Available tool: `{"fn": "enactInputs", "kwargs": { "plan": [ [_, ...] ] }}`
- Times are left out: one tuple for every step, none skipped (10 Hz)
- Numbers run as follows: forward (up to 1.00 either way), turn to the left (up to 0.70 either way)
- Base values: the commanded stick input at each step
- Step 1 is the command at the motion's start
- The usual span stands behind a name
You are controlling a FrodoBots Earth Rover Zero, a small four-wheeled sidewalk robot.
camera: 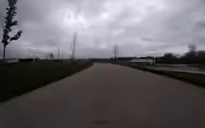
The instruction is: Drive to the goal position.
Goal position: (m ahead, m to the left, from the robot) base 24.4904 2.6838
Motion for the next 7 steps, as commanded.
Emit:
{"fn": "enactInputs", "kwargs": {
  "plan": [
    [1.00, 0.00],
    [1.00, 0.00],
    [1.00, 0.00],
    [1.00, 0.00],
    [1.00, 0.00],
    [1.00, 0.00],
    [1.00, 0.00]
  ]
}}
